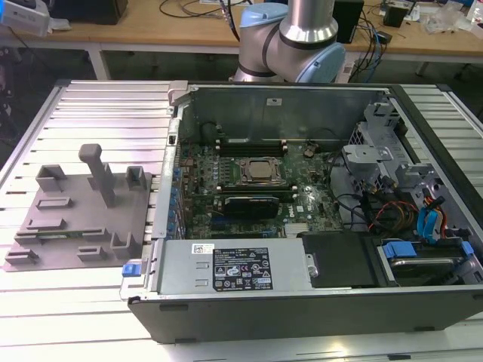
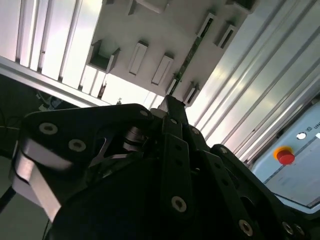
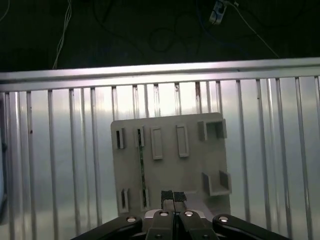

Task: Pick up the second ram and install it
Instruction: 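Pick up the second ram and move it above second insertion slot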

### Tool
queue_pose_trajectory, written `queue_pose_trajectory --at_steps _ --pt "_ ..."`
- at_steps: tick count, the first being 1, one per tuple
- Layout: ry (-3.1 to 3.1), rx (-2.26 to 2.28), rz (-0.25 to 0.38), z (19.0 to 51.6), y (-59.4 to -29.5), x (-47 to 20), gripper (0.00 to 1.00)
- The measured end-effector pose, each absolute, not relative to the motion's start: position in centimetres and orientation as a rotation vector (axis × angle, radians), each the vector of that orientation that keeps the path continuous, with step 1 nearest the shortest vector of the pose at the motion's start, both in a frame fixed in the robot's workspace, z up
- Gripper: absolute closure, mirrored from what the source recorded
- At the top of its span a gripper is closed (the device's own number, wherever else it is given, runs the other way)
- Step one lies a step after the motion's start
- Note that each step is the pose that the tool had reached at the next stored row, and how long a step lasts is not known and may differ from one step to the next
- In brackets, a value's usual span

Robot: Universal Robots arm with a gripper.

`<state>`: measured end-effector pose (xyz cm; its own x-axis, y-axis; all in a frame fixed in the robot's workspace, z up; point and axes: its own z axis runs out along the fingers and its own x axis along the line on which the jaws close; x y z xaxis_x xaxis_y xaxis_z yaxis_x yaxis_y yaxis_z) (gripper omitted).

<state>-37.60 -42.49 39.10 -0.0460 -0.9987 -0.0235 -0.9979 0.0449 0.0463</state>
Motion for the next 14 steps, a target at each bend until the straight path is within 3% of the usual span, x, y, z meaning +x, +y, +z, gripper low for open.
queue_pose_trajectory --at_steps 14 --pt "-2.168 2.247 -0.075 38.31 -42.49 -37.21 0.92"
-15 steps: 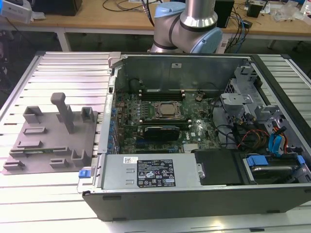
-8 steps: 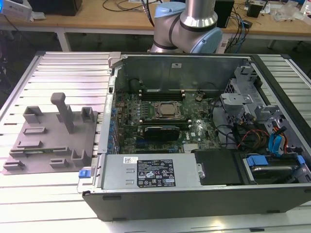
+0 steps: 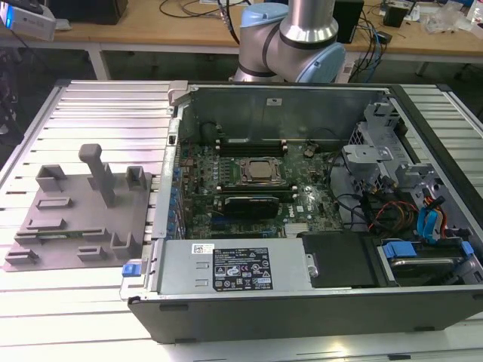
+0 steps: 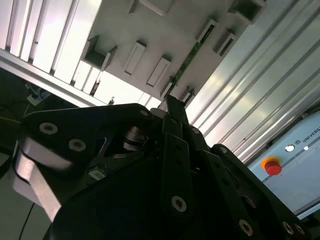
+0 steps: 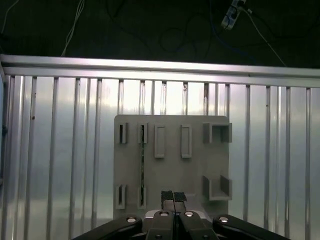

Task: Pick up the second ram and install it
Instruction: 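Pick up the second ram and move it above second insertion slot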

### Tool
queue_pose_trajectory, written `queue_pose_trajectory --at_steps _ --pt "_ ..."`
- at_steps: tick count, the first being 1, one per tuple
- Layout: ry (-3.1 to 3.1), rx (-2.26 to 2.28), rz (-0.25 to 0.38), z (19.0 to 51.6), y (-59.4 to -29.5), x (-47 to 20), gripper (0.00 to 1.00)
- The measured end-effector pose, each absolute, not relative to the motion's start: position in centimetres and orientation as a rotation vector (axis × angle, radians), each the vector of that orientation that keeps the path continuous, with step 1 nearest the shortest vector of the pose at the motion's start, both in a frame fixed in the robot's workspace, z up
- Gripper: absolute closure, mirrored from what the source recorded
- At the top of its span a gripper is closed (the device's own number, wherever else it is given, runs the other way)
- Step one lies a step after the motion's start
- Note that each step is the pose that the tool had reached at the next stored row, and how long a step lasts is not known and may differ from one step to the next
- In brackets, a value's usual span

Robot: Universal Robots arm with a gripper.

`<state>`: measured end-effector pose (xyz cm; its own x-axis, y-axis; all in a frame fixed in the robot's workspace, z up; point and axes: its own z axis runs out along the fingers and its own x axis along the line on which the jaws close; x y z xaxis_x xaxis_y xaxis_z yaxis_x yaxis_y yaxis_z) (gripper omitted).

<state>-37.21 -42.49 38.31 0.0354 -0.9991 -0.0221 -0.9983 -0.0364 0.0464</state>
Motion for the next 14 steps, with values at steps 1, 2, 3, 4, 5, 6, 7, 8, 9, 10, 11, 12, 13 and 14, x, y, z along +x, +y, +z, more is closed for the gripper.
queue_pose_trajectory --at_steps 1,2,3,4,5,6,7,8,9,10,11,12,13,14 --pt "-2.168 2.247 -0.075 38.30 -42.49 -37.20 0.92" --pt "-2.168 2.247 -0.075 38.30 -42.49 -37.20 0.92" --pt "-2.168 2.247 -0.075 38.30 -42.49 -37.20 0.86" --pt "-2.168 2.247 -0.075 38.30 -42.49 -37.20 0.86" --pt "-2.168 2.247 -0.075 38.30 -42.49 -37.20 0.73" --pt "-2.168 2.247 -0.075 38.30 -42.49 -37.19 0.73" --pt "-2.168 2.247 -0.075 38.30 -42.49 -37.19 0.66" --pt "-2.168 2.247 -0.075 38.30 -42.49 -37.19 0.66" --pt "-2.168 2.247 -0.075 38.30 -42.49 -37.18 0.66" --pt "-2.168 2.247 -0.075 38.23 -42.49 -37.18 0.66" --pt "-2.168 2.247 -0.075 38.07 -42.49 -37.18 0.66" --pt "-2.168 2.247 -0.075 37.82 -42.49 -37.18 0.66" --pt "-2.168 2.247 -0.075 37.54 -42.49 -37.19 0.66" --pt "-2.168 2.247 -0.075 37.34 -42.49 -37.19 0.66"
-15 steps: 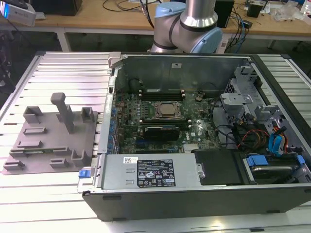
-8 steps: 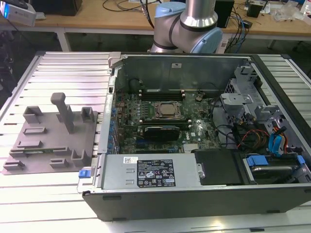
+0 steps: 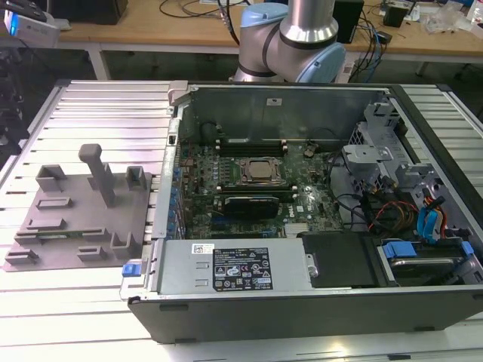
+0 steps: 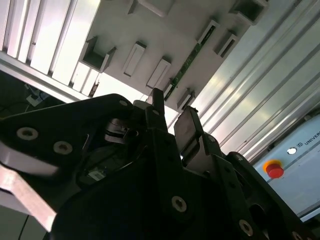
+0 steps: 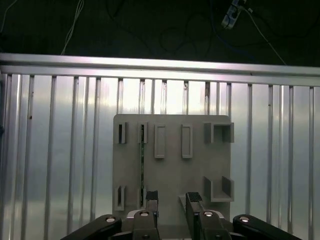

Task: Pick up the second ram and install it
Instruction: 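Pick up the second ram and move it above second insertion slot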

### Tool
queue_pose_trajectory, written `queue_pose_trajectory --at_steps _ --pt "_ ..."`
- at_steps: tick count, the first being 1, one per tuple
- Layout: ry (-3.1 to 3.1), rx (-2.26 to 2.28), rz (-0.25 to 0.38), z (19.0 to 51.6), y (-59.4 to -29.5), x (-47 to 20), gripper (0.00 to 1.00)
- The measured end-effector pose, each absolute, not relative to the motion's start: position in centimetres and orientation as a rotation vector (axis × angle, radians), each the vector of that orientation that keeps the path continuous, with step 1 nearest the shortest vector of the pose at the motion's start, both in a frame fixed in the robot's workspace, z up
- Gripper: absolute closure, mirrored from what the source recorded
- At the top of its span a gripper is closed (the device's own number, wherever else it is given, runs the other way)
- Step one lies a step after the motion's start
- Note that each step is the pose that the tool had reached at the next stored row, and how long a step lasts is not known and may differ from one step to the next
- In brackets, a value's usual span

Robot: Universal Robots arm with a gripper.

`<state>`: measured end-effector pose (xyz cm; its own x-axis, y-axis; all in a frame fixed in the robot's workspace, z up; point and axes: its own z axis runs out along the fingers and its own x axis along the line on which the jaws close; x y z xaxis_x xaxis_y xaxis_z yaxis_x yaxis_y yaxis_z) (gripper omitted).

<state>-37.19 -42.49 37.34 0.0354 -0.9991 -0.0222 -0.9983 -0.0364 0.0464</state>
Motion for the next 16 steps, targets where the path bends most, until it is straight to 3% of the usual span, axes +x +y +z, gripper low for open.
queue_pose_trajectory --at_steps 16 --pt "-2.168 2.247 -0.075 33.3 -42.6 -37.2 0.66"
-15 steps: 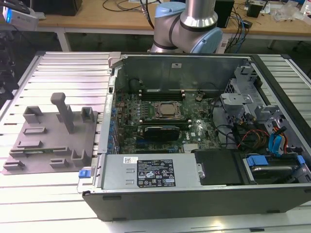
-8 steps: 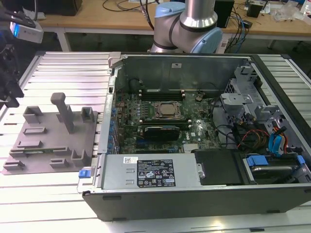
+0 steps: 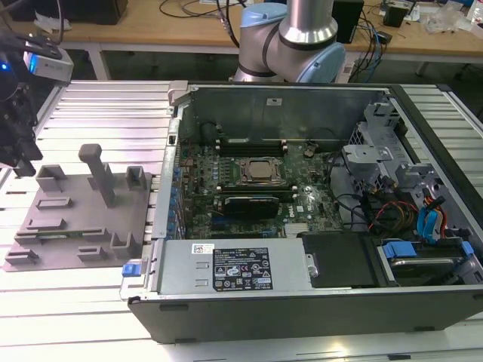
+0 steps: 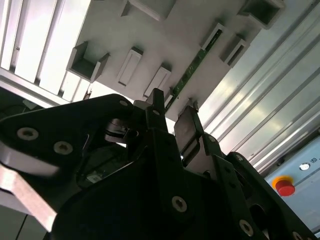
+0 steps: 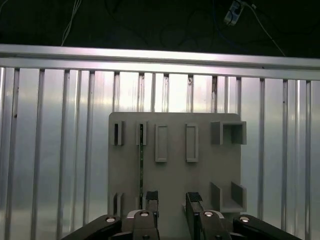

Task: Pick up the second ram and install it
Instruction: 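Pick up the second ram and move it above second insertion slot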

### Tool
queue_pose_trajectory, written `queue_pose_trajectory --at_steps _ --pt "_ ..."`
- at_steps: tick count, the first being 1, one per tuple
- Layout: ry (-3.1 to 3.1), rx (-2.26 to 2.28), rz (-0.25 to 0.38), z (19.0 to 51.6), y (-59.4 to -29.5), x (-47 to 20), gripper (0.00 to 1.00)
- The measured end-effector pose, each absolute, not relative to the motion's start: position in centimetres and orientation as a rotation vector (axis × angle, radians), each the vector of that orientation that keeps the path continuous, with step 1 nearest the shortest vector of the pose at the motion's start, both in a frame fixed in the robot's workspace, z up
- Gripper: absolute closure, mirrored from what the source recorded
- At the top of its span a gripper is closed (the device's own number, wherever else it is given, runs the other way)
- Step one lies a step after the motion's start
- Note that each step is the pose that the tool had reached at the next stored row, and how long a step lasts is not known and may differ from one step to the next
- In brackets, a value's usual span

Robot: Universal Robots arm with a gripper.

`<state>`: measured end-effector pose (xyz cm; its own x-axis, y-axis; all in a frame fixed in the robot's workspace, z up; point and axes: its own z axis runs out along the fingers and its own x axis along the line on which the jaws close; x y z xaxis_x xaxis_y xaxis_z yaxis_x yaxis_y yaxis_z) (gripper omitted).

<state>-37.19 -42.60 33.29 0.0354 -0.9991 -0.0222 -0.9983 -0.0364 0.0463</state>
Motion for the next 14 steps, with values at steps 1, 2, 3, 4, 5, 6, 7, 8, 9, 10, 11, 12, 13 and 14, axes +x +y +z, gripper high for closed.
queue_pose_trajectory --at_steps 1,2,3,4,5,6,7,8,9,10,11,12,13,14 --pt "-2.168 2.247 -0.075 33.2 -42.6 -37.2 0.66" --pt "-2.168 2.247 -0.075 33.1 -42.6 -37.2 0.66" --pt "-2.168 2.247 -0.075 33.0 -42.6 -37.2 0.66" --pt "-2.168 2.247 -0.075 32.9 -42.6 -37.2 0.66" --pt "-2.168 2.247 -0.075 32.8 -42.6 -37.2 0.66" --pt "-2.168 2.247 -0.075 32.6 -42.6 -37.2 0.66" --pt "-2.168 2.247 -0.075 32.3 -42.6 -37.2 0.66" --pt "-2.168 2.247 -0.075 32.0 -42.6 -37.2 0.66" --pt "-2.168 2.248 -0.075 31.8 -42.6 -37.2 0.66" --pt "-2.168 2.247 -0.075 31.6 -42.6 -37.2 0.66" --pt "-2.168 2.247 -0.075 31.4 -42.6 -37.2 0.66" --pt "-2.168 2.247 -0.075 31.1 -42.6 -37.2 0.66" --pt "-2.168 2.247 -0.075 31.0 -42.6 -37.2 0.66" --pt "-2.168 2.247 -0.075 30.7 -42.7 -37.2 0.66"
